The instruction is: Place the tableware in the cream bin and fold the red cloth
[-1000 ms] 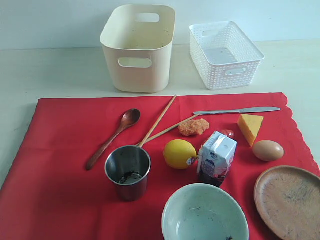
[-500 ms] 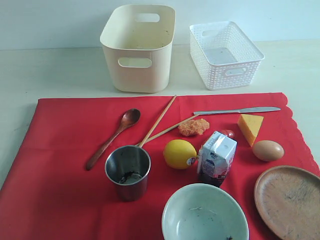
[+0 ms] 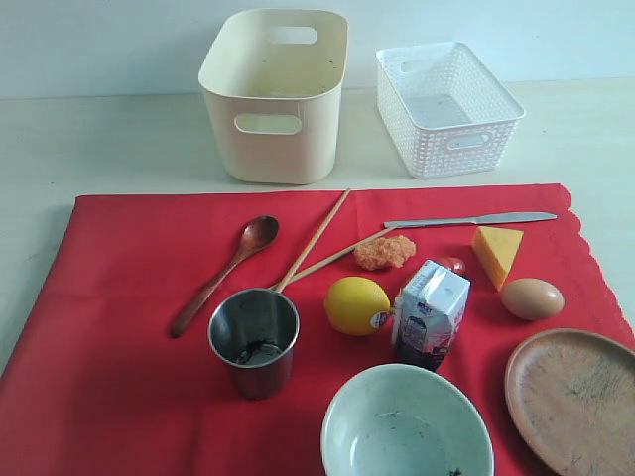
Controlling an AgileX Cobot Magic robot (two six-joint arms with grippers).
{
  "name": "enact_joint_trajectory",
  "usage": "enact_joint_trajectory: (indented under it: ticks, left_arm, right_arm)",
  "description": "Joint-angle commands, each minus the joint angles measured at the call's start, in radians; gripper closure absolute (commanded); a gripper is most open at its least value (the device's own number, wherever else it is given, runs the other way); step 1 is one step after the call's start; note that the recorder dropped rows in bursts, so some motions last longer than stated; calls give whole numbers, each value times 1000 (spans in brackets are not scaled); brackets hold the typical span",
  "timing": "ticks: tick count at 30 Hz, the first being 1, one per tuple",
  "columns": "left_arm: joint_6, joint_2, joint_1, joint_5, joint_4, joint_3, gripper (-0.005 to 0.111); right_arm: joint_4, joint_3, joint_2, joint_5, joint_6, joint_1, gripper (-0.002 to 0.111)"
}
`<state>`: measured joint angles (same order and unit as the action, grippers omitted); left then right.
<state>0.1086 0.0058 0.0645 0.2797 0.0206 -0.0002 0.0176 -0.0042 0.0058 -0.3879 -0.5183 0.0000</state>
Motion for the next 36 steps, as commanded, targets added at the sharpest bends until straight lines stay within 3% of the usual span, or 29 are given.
enact_joint_trajectory:
  ticks: [1,4,9,19,23,29,32,36]
  left_arm:
    - [-7,-6,-6,-6,4,0,105]
    - [-7,-6,-6,-6,4,0,105]
    - [-7,-6,-6,-6,4,0,105]
    - [-7,-6,-6,-6,4,0,105]
    - [-7,-6,-6,-6,4,0,105]
    - [-7,-6,-6,-6,4,0,105]
    - [-7,-6,-6,-6,4,0,105]
    - [-7,-6,-6,-6,4,0,105]
  right_arm:
    - [8,-19,-6,4,-54,0,108]
    - [8,-73,-6,109,-54,0,108]
    - [8,-239,175,436,-10,0,108]
    - [-3,-434,518,718,281,0,108]
    - [-117,-498,694,837,461,-1,108]
    - [-445,-552,964,940,845,-1,108]
    - [-492,-554,1069,946,901,-1,102]
    - [-490,-554,1191,948,909,27,83]
